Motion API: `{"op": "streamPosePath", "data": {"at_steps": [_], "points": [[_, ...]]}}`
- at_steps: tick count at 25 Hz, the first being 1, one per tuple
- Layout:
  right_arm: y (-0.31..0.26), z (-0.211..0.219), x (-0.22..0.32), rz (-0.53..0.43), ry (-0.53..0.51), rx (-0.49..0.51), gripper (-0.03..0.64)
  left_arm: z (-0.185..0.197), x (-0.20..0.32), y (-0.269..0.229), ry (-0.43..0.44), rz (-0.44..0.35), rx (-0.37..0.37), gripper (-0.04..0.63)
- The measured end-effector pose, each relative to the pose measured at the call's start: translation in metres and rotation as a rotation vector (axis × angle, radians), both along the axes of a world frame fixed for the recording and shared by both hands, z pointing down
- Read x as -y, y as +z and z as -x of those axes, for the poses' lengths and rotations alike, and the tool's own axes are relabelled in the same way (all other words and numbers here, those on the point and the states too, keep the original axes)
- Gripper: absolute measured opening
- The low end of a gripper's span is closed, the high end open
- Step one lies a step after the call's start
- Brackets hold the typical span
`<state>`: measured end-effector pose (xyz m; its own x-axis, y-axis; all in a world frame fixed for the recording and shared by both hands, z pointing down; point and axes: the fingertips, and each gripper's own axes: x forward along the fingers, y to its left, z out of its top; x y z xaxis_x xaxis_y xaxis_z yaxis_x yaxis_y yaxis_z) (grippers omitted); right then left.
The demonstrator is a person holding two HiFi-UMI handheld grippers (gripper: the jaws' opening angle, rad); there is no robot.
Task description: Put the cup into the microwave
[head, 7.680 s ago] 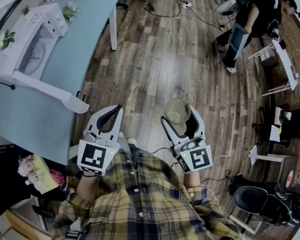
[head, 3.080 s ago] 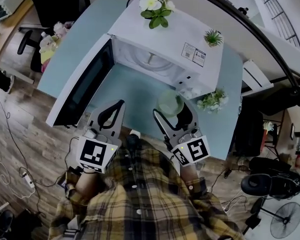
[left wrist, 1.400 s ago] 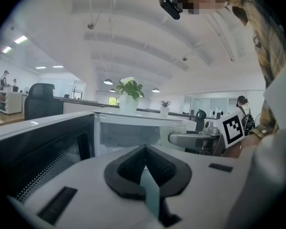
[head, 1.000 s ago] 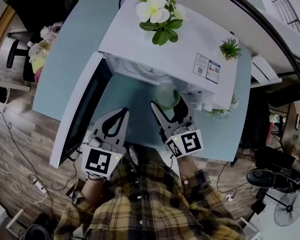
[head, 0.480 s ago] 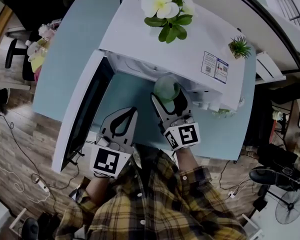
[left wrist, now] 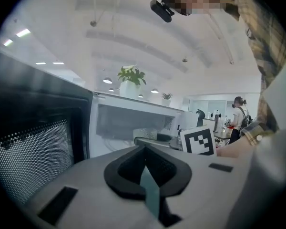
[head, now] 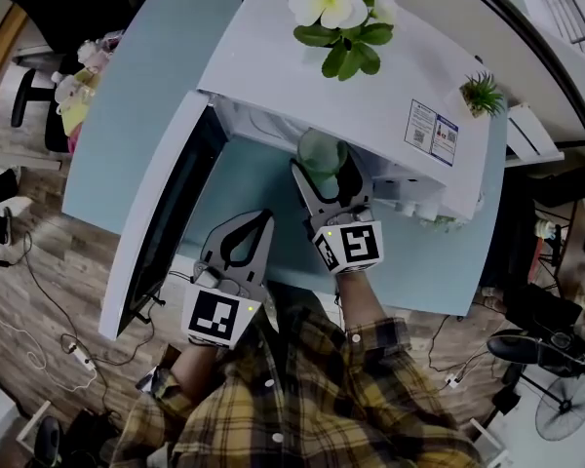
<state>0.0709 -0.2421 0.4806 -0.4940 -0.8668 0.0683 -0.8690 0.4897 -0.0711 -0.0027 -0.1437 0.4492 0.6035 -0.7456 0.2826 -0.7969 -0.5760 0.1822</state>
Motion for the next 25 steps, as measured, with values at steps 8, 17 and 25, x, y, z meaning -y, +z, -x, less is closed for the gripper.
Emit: {"op": "streamPosePath", "data": {"at_steps": [8,17,25], "points": [[0.004,0.009,0.019,-0.02,0.023,-0.019,0.345,0.002,0.004,0.003,-0.017,-0.008,-0.015,-0.009],[0.01,0.006,0.032,0.002,0.065,-0.002,0.345,0.002,0.0,0.004,-0.016,-0.011,-0.024,-0.009],[0.023,0.0,0.026,0.072,0.081,-0.001,0.345,-0.002,-0.008,0.005,0.001,-0.008,-0.034,-0.009]]}}
